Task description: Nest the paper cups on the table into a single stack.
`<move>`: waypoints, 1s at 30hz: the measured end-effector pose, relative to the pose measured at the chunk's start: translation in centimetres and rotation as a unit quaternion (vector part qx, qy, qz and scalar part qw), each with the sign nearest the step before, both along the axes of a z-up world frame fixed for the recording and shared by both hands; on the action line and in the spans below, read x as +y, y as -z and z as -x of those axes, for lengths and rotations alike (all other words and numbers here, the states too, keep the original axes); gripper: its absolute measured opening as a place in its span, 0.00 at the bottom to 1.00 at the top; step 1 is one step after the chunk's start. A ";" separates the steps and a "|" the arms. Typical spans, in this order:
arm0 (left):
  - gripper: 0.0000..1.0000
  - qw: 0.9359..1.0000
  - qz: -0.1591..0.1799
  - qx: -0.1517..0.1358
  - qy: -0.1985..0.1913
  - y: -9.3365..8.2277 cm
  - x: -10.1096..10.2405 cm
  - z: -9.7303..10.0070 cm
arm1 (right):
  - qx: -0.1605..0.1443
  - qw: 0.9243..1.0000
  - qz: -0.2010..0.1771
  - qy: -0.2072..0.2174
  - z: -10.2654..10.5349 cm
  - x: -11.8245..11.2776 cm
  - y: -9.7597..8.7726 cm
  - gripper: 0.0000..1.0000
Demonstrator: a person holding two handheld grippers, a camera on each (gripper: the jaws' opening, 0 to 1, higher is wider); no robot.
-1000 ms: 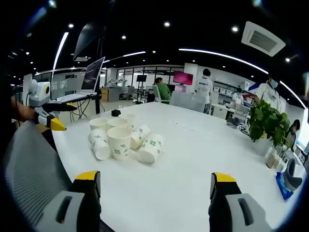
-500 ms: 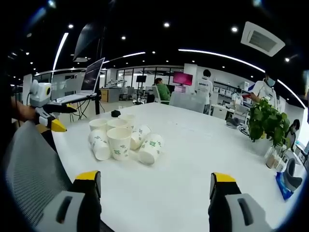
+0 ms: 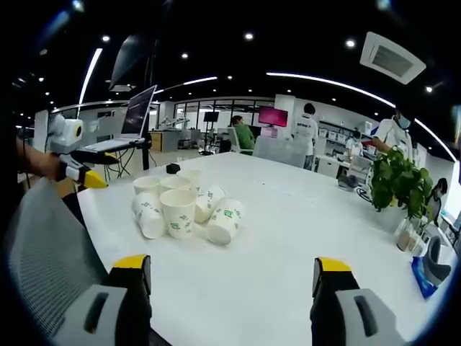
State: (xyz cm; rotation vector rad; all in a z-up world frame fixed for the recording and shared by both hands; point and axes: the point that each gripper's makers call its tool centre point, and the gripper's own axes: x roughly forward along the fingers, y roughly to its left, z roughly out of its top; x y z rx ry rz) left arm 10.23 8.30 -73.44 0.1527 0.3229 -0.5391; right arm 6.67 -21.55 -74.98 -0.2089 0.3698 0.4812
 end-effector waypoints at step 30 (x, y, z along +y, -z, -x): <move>0.65 0.999 0.010 0.027 0.015 0.5 -0.6 -3.3 | 0.001 1.000 0.004 0.004 0.0 -0.2 0.0 0.93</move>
